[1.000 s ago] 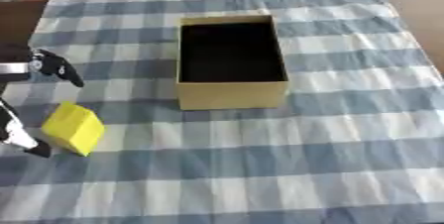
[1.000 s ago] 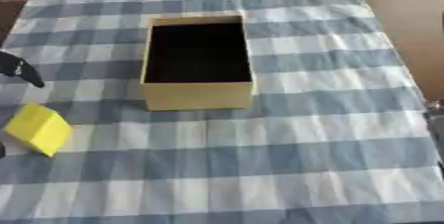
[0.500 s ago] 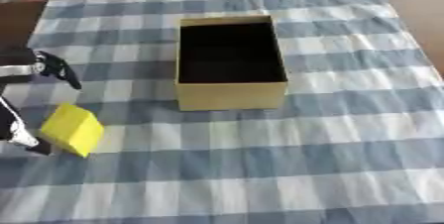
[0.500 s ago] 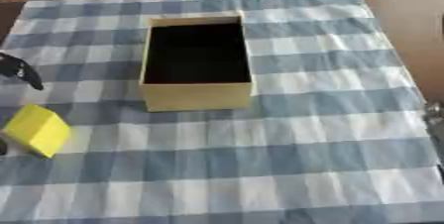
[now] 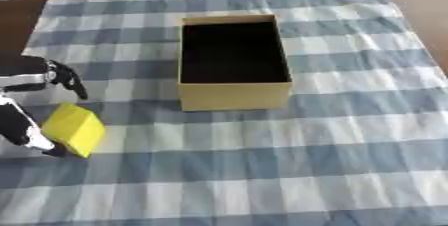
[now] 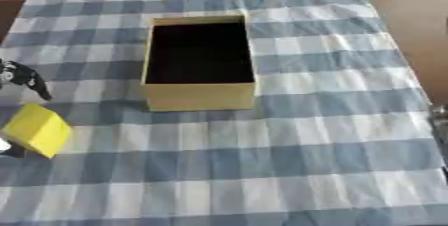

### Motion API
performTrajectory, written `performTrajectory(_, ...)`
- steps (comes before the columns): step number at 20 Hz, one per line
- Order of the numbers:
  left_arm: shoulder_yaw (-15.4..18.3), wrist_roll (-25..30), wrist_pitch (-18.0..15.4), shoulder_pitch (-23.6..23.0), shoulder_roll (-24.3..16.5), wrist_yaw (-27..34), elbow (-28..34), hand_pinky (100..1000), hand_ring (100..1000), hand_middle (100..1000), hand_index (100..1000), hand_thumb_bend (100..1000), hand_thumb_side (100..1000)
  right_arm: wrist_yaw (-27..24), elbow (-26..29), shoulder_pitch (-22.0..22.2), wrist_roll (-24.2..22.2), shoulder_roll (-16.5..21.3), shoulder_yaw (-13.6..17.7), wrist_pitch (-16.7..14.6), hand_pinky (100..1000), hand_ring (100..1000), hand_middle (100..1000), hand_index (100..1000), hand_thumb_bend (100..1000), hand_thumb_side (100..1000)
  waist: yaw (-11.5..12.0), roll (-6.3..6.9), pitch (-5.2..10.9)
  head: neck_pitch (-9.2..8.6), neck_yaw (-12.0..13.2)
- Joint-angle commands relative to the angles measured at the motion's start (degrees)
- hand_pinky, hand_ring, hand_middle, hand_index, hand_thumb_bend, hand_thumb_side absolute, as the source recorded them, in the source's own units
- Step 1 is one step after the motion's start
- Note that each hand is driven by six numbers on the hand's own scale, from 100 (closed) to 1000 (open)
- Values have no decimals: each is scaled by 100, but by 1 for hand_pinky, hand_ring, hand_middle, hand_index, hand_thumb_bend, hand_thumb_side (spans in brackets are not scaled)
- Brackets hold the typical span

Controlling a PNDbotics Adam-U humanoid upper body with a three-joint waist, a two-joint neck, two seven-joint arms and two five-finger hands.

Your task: Pick up objects on the table and place them in the box.

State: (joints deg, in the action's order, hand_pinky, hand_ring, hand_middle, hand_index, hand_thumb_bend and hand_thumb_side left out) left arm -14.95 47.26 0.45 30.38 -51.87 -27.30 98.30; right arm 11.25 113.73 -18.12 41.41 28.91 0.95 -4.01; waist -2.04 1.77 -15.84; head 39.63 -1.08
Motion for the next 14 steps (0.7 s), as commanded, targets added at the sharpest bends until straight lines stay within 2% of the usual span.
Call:
performTrajectory(1,39,-38,-24,97,-104,42,94,886,853,774,805,705,278,-26,86,-34,-5,70,10,13,819,768,738,814,100,631,11,-7,88,-38,8)
performTrajectory(9,-14,0,-66,98,-99,-175,47,853,804,703,743,670,203,-44,86,-48,-13,59,-1,-10,819,768,738,814,100,632,18,-15,86,-49,25)
performTrajectory(12,-60,39,-89,81,-90,-272,-12,842,780,650,701,599,115,-48,86,-43,-13,50,1,-15,820,768,738,815,100,633,15,-17,85,-53,28)
performTrajectory(14,-98,76,-100,66,-78,-268,-61,833,760,630,687,572,100,-49,86,-41,-8,43,5,-17,820,768,738,815,100,633,14,-18,85,-54,29)
